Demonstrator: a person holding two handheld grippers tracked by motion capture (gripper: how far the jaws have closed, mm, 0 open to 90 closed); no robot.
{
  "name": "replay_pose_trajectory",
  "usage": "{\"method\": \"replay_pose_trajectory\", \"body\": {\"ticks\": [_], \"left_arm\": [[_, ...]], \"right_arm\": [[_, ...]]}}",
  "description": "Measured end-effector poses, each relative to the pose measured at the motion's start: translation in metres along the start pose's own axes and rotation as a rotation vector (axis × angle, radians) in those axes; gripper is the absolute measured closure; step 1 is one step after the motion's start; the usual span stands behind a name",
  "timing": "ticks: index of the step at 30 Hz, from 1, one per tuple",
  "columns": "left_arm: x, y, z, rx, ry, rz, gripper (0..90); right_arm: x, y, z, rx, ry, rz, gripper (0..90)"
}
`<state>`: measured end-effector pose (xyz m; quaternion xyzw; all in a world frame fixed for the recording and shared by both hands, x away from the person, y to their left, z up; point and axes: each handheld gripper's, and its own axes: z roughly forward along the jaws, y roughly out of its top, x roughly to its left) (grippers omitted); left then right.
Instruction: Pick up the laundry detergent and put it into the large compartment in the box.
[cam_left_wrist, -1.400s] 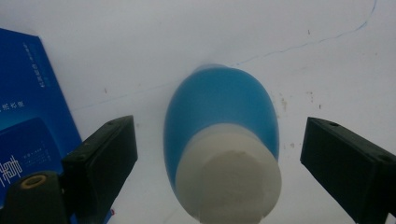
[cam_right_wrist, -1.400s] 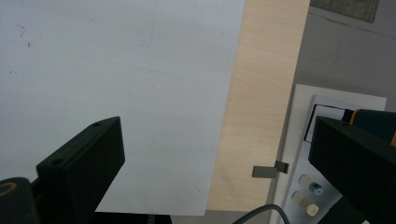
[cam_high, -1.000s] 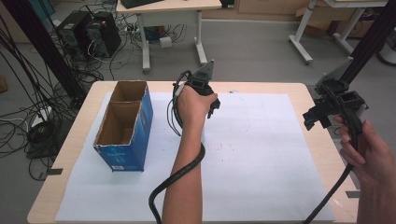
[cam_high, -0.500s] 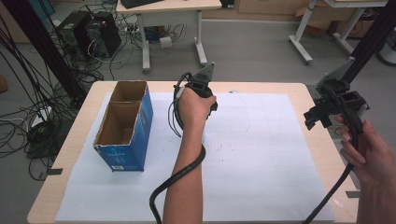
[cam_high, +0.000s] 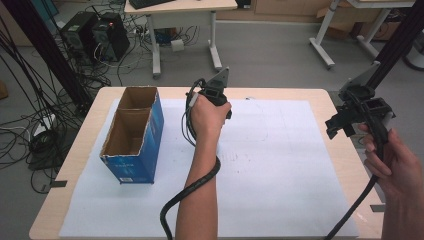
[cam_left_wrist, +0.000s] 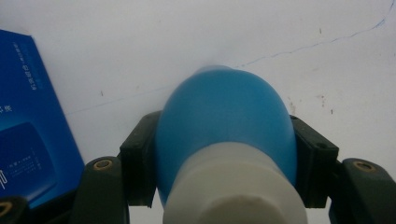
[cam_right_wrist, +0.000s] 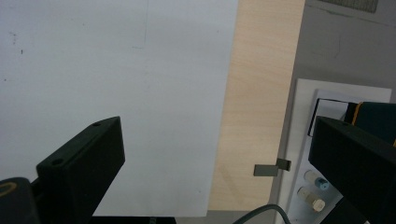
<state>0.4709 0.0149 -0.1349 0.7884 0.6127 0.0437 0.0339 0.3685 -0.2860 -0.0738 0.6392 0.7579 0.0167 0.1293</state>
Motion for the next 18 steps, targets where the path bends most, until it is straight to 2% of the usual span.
{"method": "replay_pose_trajectory", "body": {"ticks": [6,11,18], "left_arm": [[-0.002,-0.003,0.0,-0.015,0.005,0.0,37.9],[-0.002,-0.004,-0.001,-0.009,0.004,-0.009,38.0],[-0.003,-0.015,-0.011,-0.047,0.03,-0.03,38.1]], "right_arm": [[0.0,-0.001,-0.001,-0.001,-0.001,0.003,3.2],[-0.001,-0.001,-0.001,0.001,0.001,0.005,3.2],[0.0,-0.003,-0.001,0.003,-0.009,0.022,3.2]]}}
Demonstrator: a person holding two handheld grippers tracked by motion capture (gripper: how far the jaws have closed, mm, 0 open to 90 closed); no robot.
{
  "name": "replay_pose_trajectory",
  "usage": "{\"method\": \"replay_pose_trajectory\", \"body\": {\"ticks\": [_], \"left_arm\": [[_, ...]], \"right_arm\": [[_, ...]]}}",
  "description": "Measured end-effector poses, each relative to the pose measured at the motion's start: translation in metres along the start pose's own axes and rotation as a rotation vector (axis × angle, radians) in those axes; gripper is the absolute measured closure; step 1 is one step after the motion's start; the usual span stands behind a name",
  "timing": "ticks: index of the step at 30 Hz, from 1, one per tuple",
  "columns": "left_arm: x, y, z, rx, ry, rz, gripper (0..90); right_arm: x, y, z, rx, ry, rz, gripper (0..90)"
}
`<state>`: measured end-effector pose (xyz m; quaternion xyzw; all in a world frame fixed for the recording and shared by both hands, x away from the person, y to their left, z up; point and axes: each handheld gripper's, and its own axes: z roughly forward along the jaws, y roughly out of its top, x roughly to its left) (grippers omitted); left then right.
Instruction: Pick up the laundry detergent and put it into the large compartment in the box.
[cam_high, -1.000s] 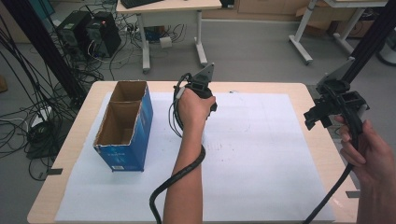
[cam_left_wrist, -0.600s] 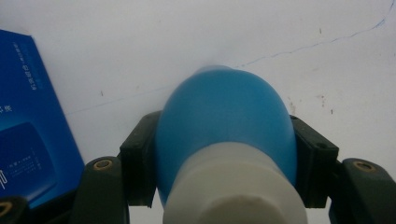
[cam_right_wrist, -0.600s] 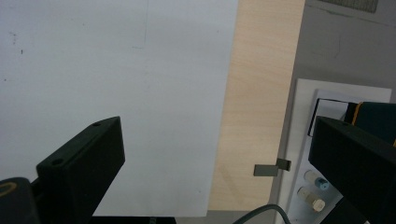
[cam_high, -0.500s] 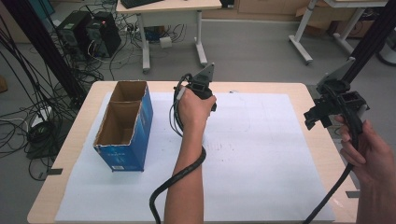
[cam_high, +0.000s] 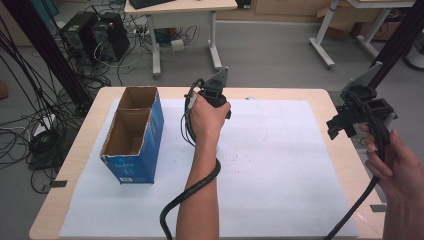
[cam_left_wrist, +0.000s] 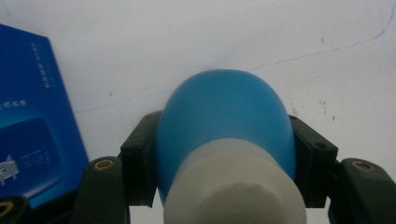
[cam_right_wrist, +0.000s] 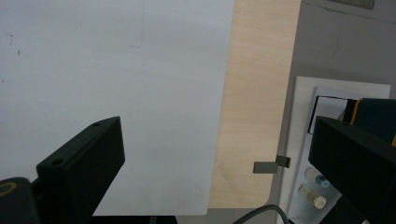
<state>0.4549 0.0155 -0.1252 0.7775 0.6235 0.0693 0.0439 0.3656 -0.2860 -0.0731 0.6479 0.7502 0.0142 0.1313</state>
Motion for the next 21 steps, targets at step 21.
{"method": "replay_pose_trajectory", "body": {"ticks": [21], "left_arm": [[0.025,-0.027,-0.103,-0.096,0.006,-0.064,38.1]], "right_arm": [[0.01,0.001,-0.004,0.006,-0.002,-0.012,3.2]]}}
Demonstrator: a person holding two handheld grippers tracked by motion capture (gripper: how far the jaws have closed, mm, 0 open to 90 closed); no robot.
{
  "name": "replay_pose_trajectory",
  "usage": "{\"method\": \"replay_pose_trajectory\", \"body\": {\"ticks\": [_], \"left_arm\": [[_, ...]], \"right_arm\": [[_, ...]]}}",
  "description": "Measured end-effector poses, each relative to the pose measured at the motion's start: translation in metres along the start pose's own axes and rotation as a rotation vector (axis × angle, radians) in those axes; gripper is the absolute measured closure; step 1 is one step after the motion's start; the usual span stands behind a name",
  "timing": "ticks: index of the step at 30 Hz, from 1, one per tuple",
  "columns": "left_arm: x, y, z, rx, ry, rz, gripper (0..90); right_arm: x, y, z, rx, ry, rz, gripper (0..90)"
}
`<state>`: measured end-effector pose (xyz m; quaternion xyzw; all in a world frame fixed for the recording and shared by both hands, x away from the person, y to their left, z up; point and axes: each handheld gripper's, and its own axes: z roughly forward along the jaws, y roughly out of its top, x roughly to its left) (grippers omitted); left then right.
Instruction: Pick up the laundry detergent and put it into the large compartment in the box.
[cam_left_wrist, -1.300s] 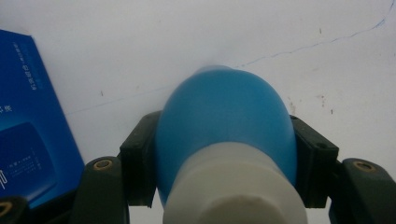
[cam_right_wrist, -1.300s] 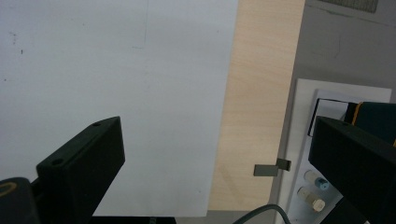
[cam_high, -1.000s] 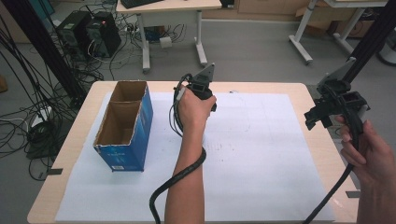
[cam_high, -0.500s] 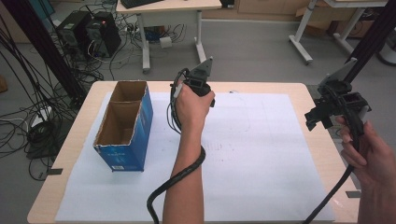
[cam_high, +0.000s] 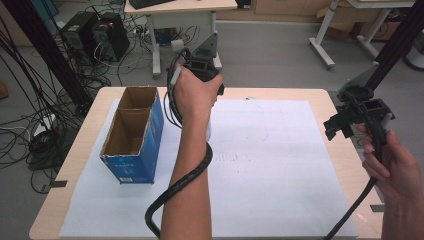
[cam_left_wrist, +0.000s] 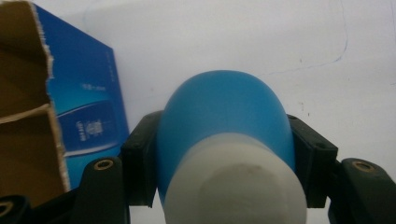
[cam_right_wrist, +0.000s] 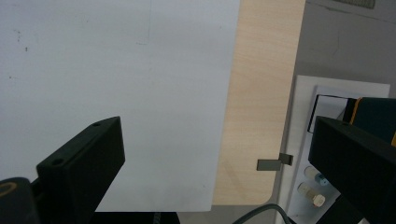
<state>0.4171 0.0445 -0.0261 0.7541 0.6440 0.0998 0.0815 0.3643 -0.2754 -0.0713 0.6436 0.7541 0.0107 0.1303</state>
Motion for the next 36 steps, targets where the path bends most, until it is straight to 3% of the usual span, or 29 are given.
{"method": "replay_pose_trajectory", "body": {"ticks": [5,12,17,23,31,36], "left_arm": [[0.011,-0.003,-0.02,-0.007,0.006,-0.019,38.1],[0.035,-0.008,-0.043,-0.023,-0.025,-0.061,38.1],[0.041,-0.012,-0.06,-0.041,0.0,-0.079,38.1],[0.066,-0.021,-0.081,-0.056,-0.05,-0.107,38.1],[0.08,-0.03,-0.11,-0.075,-0.016,-0.134,38.1],[0.093,-0.037,-0.124,-0.094,0.0,-0.176,38.1]], "right_arm": [[0.004,-0.001,-0.003,-0.005,-0.001,-0.007,3.2],[0.007,0.001,-0.003,-0.004,-0.006,-0.008,3.2],[0.009,0.0,-0.004,-0.008,-0.008,-0.016,3.2],[0.007,0.001,-0.003,-0.005,-0.006,-0.003,3.2],[0.007,0.003,-0.002,0.0,-0.007,-0.001,3.2],[0.006,0.001,-0.003,-0.004,-0.008,-0.003,3.3]]}}
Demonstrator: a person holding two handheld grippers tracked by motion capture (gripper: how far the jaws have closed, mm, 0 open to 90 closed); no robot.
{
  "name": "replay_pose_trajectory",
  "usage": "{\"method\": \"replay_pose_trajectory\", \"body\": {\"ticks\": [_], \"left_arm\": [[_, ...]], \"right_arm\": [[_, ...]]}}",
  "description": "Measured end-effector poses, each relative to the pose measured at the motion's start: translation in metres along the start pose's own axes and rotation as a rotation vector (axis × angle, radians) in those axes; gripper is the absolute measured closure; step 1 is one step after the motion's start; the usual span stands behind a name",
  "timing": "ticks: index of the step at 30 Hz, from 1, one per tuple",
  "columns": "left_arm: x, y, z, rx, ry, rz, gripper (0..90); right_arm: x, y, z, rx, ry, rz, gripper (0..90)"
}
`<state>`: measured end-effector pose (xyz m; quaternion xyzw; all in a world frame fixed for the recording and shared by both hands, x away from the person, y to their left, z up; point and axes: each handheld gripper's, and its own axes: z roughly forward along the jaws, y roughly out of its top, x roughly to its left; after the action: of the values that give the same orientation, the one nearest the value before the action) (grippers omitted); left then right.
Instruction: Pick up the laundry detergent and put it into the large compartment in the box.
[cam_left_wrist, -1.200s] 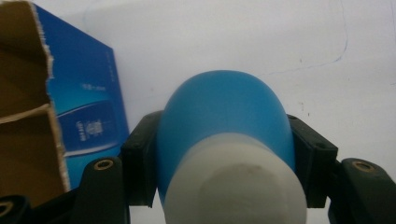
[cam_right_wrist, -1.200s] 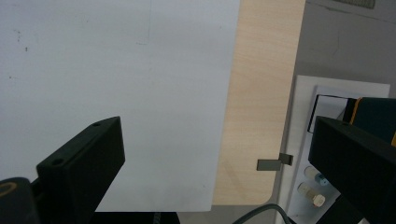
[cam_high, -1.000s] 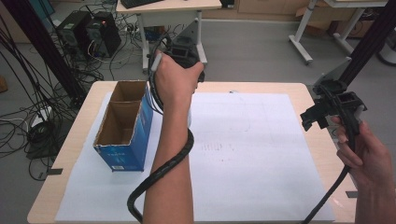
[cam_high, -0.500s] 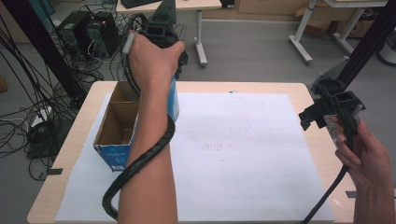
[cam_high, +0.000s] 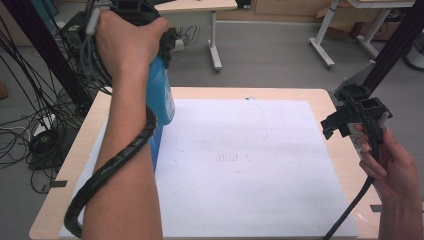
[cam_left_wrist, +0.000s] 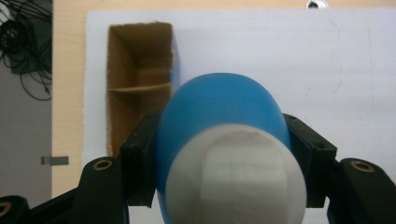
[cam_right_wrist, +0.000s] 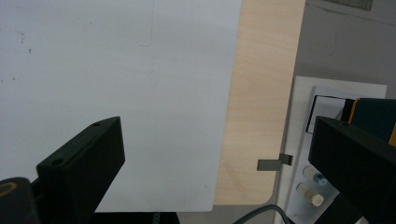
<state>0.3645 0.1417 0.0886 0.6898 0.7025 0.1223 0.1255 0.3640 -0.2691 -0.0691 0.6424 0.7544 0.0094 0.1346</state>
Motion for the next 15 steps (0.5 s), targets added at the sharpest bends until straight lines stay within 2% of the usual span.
{"method": "replay_pose_trajectory", "body": {"ticks": [3,5,10,15], "left_arm": [[0.008,-0.002,-0.006,-0.013,0.018,-0.025,38.1],[0.013,-0.005,-0.009,-0.022,0.028,-0.021,38.1],[0.03,-0.011,-0.012,-0.038,0.013,-0.028,38.1],[0.032,-0.012,-0.01,-0.042,0.034,-0.025,38.1]], "right_arm": [[0.001,-0.002,-0.002,-0.008,-0.005,-0.001,3.2],[0.002,-0.003,-0.003,-0.009,-0.008,0.001,3.2],[0.003,0.0,-0.002,0.002,-0.013,0.015,3.2],[0.007,-0.002,-0.003,-0.002,-0.02,0.01,3.2]]}}
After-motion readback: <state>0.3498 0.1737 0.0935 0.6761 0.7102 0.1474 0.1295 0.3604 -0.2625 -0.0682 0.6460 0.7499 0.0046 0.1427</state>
